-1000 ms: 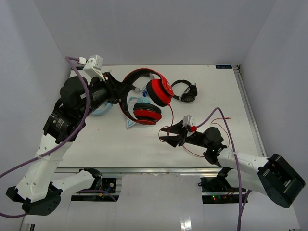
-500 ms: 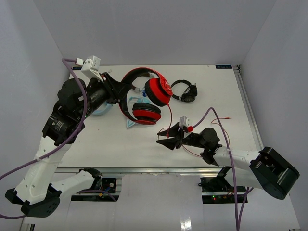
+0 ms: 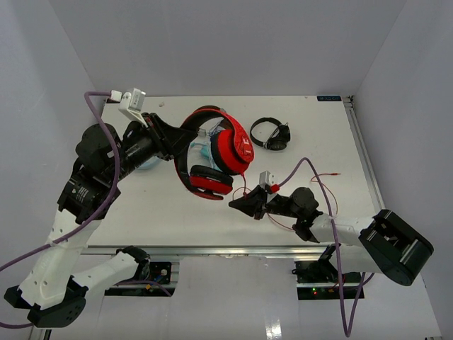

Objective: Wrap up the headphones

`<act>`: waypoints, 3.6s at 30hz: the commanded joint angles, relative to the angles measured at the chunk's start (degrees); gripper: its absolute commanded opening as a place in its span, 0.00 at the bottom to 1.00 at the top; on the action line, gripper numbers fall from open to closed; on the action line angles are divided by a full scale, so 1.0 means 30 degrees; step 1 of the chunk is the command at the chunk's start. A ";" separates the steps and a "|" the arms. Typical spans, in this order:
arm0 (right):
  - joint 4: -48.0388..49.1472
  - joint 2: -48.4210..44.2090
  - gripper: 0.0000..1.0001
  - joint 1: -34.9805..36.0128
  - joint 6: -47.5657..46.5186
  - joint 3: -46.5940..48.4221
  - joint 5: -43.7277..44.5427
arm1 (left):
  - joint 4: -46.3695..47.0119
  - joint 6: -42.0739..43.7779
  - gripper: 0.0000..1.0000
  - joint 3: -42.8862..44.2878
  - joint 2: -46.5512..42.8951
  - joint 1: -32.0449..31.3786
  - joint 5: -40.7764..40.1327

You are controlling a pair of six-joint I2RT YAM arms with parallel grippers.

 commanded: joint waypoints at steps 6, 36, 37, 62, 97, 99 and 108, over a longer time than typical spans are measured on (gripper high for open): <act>-0.1453 0.0021 0.08 0.0103 -0.0642 0.2499 0.0989 | 0.2690 -0.0343 0.00 -0.1869 -0.0430 -0.0022 0.8404; -2.0393 -0.1516 0.08 -0.2107 -0.6681 1.4976 0.6443 | -0.2663 0.7626 0.00 -0.4654 0.1417 -0.0618 0.5357; -2.1252 -0.1463 0.08 -0.2124 -0.6857 1.5344 0.6619 | -0.2804 0.7696 0.00 -0.4584 0.1751 -0.0635 0.4584; -2.7519 0.0400 0.08 -0.2067 -0.7272 1.8404 0.4376 | -0.4356 0.7189 0.00 -0.3812 0.6071 -0.4152 -1.2601; -1.9821 0.1847 0.09 0.1560 -0.1094 1.6122 -0.2289 | -0.5611 0.1623 0.00 -0.2878 0.5662 -0.4064 -1.8466; -1.9512 0.2081 0.10 0.1648 -0.0928 1.6191 -0.1866 | -0.4998 0.1580 0.00 -0.3267 0.5218 -0.4064 -1.7514; -1.8397 0.2921 0.13 0.2528 0.0004 1.6139 -0.1529 | -0.4253 -0.0159 0.00 -0.3815 0.4376 -0.4064 -1.6500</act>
